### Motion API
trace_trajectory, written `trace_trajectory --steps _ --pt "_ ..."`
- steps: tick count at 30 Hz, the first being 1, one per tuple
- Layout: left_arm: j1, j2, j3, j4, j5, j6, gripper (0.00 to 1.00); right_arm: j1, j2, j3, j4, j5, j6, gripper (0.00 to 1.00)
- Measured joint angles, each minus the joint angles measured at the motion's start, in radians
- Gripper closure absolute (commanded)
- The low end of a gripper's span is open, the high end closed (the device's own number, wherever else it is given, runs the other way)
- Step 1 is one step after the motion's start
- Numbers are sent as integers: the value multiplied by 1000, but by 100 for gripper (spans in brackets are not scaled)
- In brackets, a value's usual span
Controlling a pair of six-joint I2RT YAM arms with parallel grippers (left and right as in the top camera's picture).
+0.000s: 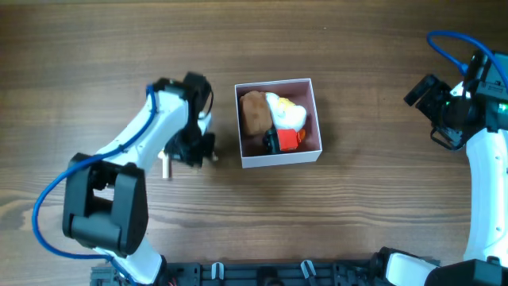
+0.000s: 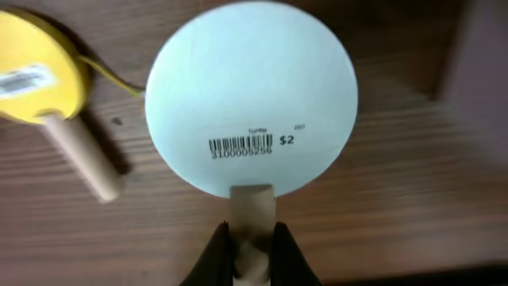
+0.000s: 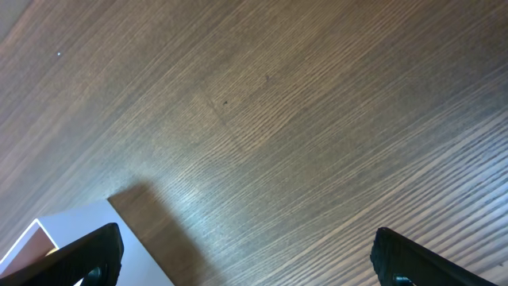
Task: Pack container
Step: 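Place the white rattle drum into the box and release, then grasp the yellow rattle drum by its handle with the left gripper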
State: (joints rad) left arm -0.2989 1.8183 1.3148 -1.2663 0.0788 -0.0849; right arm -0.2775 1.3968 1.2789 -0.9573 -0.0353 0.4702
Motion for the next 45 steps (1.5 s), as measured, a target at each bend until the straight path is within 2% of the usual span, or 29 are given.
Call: trace_trajectory --steps 3,6,10,15,16,17,18,19,20,26,32,35,40,43,45 --pt "-26 -25 157 -51 26 0 92 0 0 0 0 -2 0 0" --pt "-93 -47 274 13 47 0 90 0 0 0 0 -2 0 1" --pt "-209 -49 296 131 64 0 91 0 0 0 0 -2 0 0" --pt "-259 36 296 144 69 -18 86 0 0 0 0 -2 0 0" --pt "-259 56 296 138 68 -20 75 0 0 0 0 -2 0 0" --pt "-259 78 294 124 69 -26 48 0 0 0 0 -2 0 0" --pt "-259 92 293 114 68 -26 35 0 0 0 0 -2 0 1" --pt "-259 103 293 101 69 -31 9 0 0 0 0 -2 0 0" --pt "-259 108 293 83 69 -35 0 0 0 0 0 -2 0 0" --pt "-259 87 293 -45 68 -49 0 0 0 0 0 -2 0 0" --pt "-245 -71 297 -236 -25 -80 0 0 0 0 0 -2 0 0" --pt "-195 -111 300 -310 -56 -82 0 0 0 0 0 -2 0 0" --pt "-73 -110 176 -240 -64 -109 0 0 0 0 0 -2 0 0" --pt "63 -108 -37 -63 -70 -118 0 0 0 0 3 -2 0 1" --pt "131 -103 -126 22 -71 -119 6 0 0 0 1 -3 0 0"
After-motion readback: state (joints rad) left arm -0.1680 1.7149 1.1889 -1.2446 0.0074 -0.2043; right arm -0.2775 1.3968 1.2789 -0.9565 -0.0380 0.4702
